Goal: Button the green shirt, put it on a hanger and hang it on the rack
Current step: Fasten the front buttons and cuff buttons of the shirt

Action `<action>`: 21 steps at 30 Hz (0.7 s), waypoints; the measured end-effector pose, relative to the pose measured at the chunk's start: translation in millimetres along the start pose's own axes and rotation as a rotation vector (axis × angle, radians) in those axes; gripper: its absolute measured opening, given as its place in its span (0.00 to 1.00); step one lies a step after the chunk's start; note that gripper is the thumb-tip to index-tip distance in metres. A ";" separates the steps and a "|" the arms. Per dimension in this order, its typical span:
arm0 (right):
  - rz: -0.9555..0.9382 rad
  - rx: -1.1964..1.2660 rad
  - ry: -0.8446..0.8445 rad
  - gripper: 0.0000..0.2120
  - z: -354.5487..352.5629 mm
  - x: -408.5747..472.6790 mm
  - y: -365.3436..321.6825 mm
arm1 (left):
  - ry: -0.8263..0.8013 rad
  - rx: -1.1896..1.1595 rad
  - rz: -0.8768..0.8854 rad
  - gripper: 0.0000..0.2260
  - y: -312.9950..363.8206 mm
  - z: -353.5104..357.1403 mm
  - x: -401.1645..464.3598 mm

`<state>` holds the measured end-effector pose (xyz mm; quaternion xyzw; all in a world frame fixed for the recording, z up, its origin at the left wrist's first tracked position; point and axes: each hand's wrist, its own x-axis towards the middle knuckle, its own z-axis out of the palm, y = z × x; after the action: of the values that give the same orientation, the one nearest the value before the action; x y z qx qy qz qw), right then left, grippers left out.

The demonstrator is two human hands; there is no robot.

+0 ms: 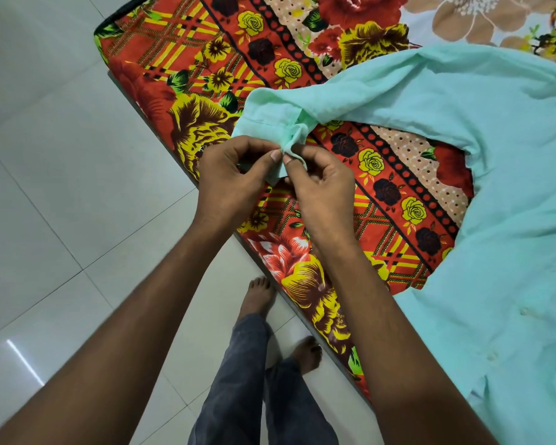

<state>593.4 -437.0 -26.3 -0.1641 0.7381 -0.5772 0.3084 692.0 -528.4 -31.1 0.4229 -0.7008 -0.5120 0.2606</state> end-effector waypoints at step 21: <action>0.046 0.019 0.057 0.07 3.5 -0.2 7.1 | 0.056 0.189 0.149 0.06 -7.2 10.0 -4.2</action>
<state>596.6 -437.5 -33.5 -0.1276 0.7446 -0.5814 0.3021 688.5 -520.7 -41.0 0.4066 -0.7679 -0.4107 0.2764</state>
